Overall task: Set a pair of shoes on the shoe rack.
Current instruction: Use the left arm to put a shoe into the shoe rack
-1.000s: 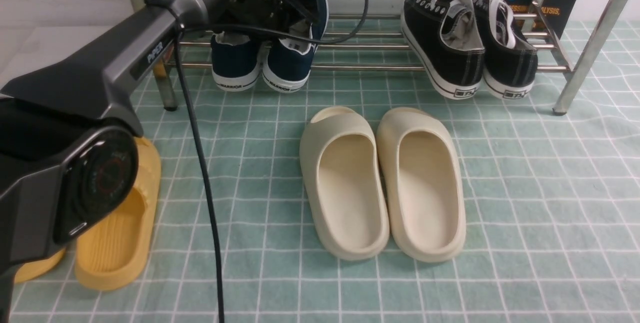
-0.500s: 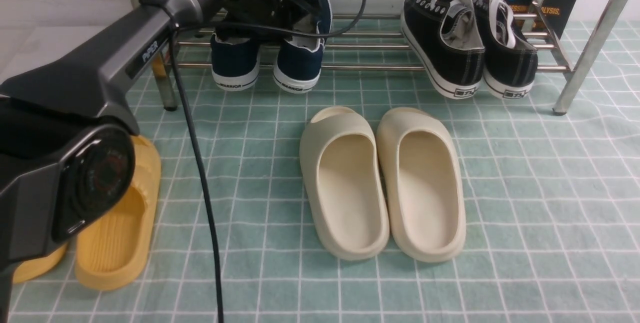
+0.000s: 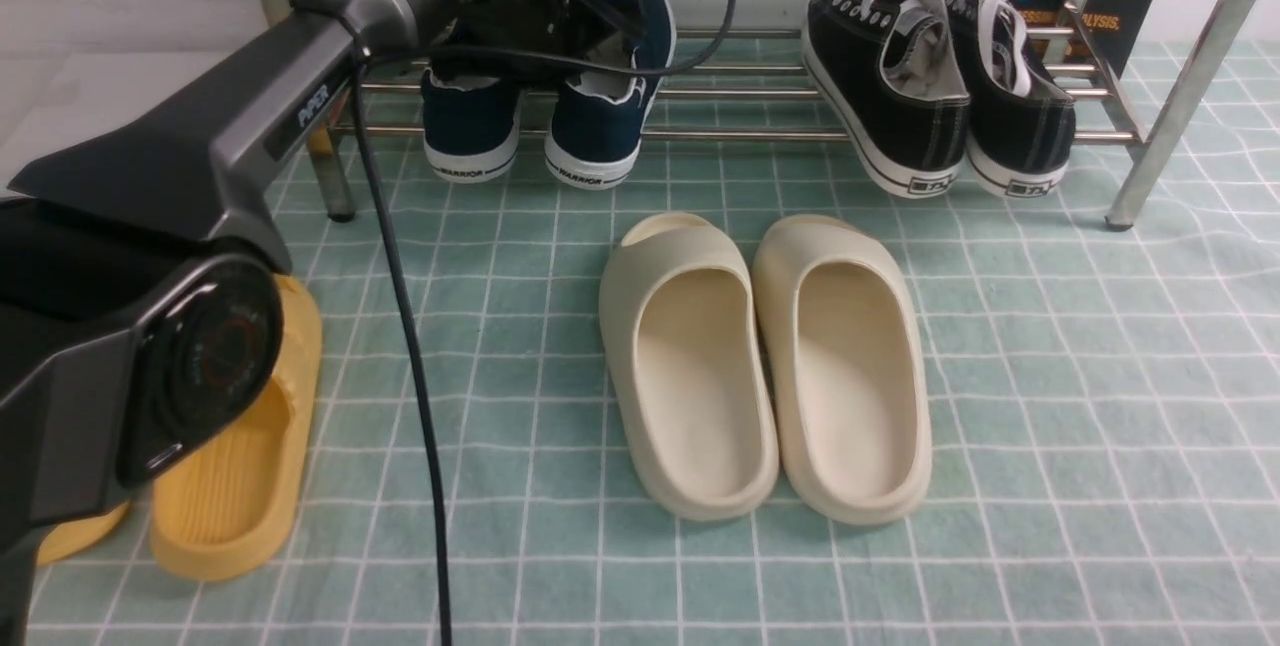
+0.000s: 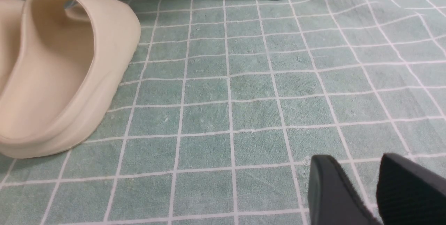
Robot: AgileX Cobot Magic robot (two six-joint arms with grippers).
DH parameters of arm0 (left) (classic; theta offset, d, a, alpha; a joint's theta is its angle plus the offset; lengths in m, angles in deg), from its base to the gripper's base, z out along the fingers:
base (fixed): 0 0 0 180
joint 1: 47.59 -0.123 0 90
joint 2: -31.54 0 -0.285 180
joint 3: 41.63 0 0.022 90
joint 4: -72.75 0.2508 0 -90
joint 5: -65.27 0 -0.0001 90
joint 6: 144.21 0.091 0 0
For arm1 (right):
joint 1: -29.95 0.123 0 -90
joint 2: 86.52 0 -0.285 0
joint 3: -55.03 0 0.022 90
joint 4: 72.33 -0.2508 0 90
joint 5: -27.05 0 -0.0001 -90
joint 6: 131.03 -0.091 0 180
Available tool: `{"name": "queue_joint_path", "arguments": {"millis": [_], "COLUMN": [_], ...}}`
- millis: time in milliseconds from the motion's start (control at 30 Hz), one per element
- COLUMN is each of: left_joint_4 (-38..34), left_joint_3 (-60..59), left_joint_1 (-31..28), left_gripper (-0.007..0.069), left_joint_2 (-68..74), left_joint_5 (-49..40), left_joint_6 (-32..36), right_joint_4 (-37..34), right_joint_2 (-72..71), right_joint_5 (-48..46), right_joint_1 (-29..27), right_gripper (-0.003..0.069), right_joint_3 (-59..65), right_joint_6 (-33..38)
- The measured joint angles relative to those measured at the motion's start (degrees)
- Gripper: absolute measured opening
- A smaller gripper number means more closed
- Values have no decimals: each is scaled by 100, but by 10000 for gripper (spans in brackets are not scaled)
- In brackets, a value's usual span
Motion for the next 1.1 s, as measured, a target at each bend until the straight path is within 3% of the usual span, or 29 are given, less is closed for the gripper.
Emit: {"name": "queue_joint_path", "arguments": {"millis": [400,667,767,900,1100], "left_joint_4": [171,240,274,290,303], "left_joint_3": [0,222,229,249,256], "left_joint_1": [0,0,0,0,0], "left_gripper": [34,371,428,434,328], "left_joint_2": [0,-55,-181,-346,-545], "left_joint_5": [31,-50,-292,-620,-1302], "left_joint_6": [-203,-218,-212,-102,135], "right_joint_4": [5,5,5,0,0], "right_joint_2": [0,0,0,0,0], "right_joint_5": [0,0,0,0,0], "right_joint_1": [0,0,0,0,0], "right_gripper": [239,239,239,239,239], "right_joint_3": [0,0,0,0,0], "right_joint_6": [0,0,0,0,0]}}
